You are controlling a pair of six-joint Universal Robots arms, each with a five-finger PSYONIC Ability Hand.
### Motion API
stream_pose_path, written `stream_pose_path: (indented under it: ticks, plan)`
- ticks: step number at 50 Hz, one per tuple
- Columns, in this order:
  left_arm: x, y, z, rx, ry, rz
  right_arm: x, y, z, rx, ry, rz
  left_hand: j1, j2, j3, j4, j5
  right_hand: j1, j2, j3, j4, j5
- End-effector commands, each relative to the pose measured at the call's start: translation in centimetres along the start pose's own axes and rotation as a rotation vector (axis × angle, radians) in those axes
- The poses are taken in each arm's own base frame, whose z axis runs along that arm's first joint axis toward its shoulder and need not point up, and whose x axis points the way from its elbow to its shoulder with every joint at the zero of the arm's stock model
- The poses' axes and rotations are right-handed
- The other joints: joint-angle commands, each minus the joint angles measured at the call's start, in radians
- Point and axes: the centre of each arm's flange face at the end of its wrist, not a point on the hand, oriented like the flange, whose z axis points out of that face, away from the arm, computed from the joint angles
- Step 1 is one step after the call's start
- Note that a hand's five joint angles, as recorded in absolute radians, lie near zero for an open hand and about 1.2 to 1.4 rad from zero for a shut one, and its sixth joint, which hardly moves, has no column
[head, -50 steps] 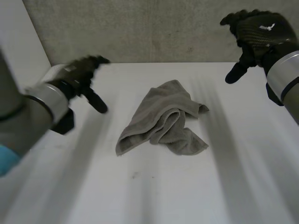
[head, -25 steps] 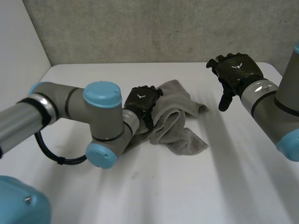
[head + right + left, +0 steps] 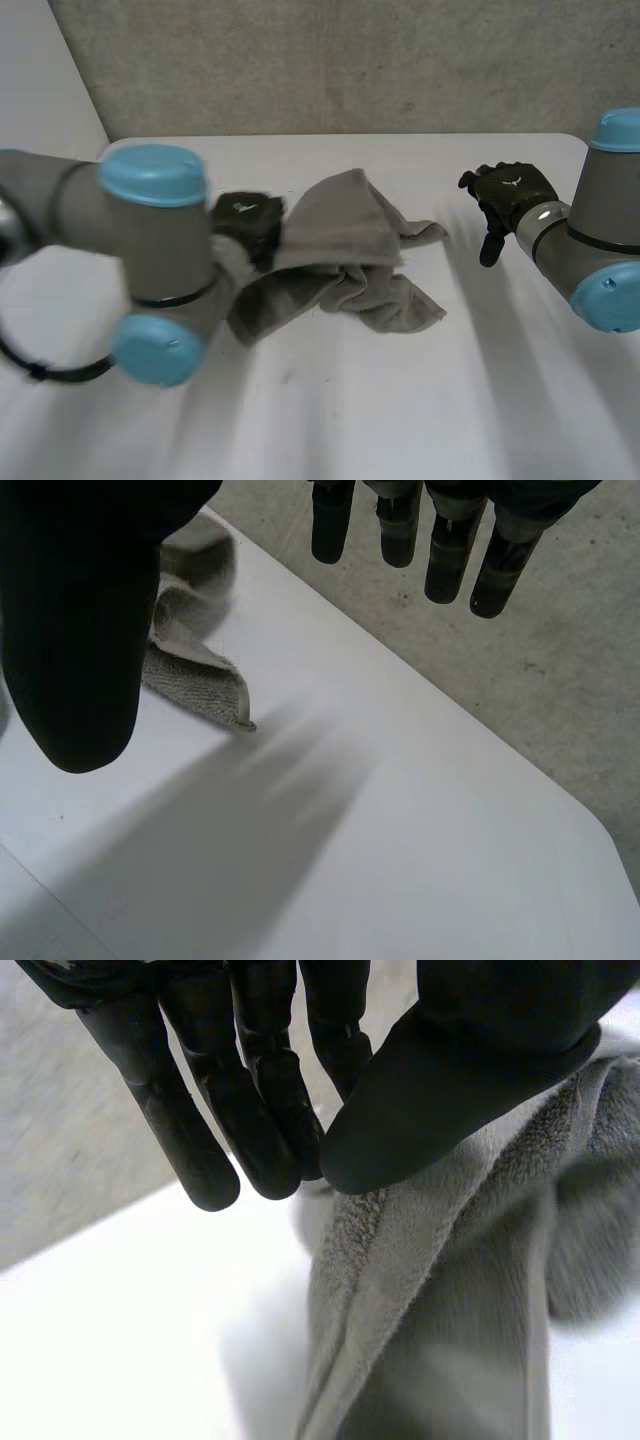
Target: Fold the towel.
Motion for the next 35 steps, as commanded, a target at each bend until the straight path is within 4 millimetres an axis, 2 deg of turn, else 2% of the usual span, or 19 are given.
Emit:
stream_pose_path:
  ticks: [1,9,13,14,15,17,18,19,22,23,25,26,28,29,31,35]
  plan:
    - [-6.7,3.0,-6.7,-0.162,-0.150,-0.008,-0.5,-0.5,-0.4,0.014,-0.019,-0.004,0.209,0.180,0.181,0.180,0.191,-0.006,0.005,0.007,0.000,-0.054]
    - [-9.7,5.9,-8.8,-0.239,-0.164,0.084,-1.5,-0.6,-0.7,0.023,-0.099,-0.004,0.209,0.180,0.181,0.180,0.191,-0.006,0.005,0.007,0.000,-0.054]
    - [-10.9,6.3,-8.7,-0.231,-0.183,0.120,-2.3,-0.5,-0.8,0.021,-0.116,-0.009,0.209,0.180,0.181,0.180,0.191,-0.006,0.005,0.007,0.000,-0.054]
    - [-11.3,6.3,-8.5,-0.219,-0.193,0.127,-2.8,-0.6,-1.0,0.024,-0.129,-0.012,-0.009,-0.038,-0.036,-0.037,-0.027,-0.006,0.005,0.007,0.000,-0.054]
    - [-11.3,6.3,-8.5,-0.219,-0.193,0.127,-3.3,-0.6,-1.0,0.024,-0.138,-0.012,-0.011,-0.040,-0.038,-0.039,-0.029,-0.006,0.005,0.007,0.000,-0.054]
    - [-11.6,5.7,-7.9,-0.172,-0.209,0.138,-3.6,-0.5,-1.0,0.023,-0.146,-0.008,-0.768,-0.796,-0.795,-0.796,-0.786,-0.006,0.005,0.007,0.000,-0.054]
    - [-11.6,5.7,-7.9,-0.172,-0.209,0.139,-3.8,-0.5,-1.0,0.024,-0.152,-0.002,-0.772,-0.800,-0.799,-0.800,-0.790,-0.006,0.005,0.007,0.000,-0.054]
    - [-11.5,5.3,-7.7,-0.142,-0.209,0.148,-3.8,-0.5,-1.0,0.024,-0.152,-0.002,-0.963,-0.992,-0.991,-0.992,-0.981,-0.006,0.005,0.007,0.000,-0.054]
    - [-10.8,3.6,-6.9,-0.052,-0.197,0.159,-4.1,-0.7,-0.9,0.035,-0.158,0.035,-0.968,-0.997,-0.996,-0.997,-0.986,-0.006,0.005,0.007,0.000,-0.054]
    - [-10.8,3.6,-6.9,-0.051,-0.197,0.159,-4.1,-0.9,-0.9,0.040,-0.161,0.063,-0.968,-0.997,-0.996,-0.997,-0.986,-0.006,0.005,0.007,0.000,-0.054]
    - [-9.6,1.7,-6.3,0.043,-0.170,0.170,-4.2,-1.0,-0.7,0.042,-0.167,0.097,-0.963,-0.991,-0.990,-0.991,-0.980,-0.006,0.005,0.007,0.000,-0.054]
    - [-9.6,1.7,-6.3,0.043,-0.170,0.170,-4.3,-1.0,-0.5,0.042,-0.171,0.127,-0.963,-0.991,-0.990,-0.991,-0.980,-0.006,0.005,0.007,0.000,-0.054]
    - [-8.0,0.1,-5.7,0.116,-0.126,0.159,-4.3,-1.1,-0.3,0.046,-0.176,0.157,-0.957,-0.985,-0.984,-0.985,-0.975,-0.006,0.005,0.007,0.000,-0.054]
    - [-8.0,0.1,-5.7,0.116,-0.125,0.159,-4.5,-1.1,-0.2,0.042,-0.190,0.186,-0.957,-0.985,-0.984,-0.985,-0.975,0.013,0.024,0.026,0.019,-0.036]
    - [-6.7,-1.1,-4.8,0.160,-0.091,0.118,-4.9,-1.0,-0.1,0.040,-0.216,0.208,-0.945,-0.974,-0.972,-0.973,-0.963,0.034,0.045,0.046,0.040,-0.015]
    - [-5.5,-1.4,-3.5,0.167,-0.056,0.046,-6.1,-0.7,-0.1,0.024,-0.286,0.281,-0.919,-0.947,-0.946,-0.947,-0.936,0.048,0.059,0.061,0.054,0.000]
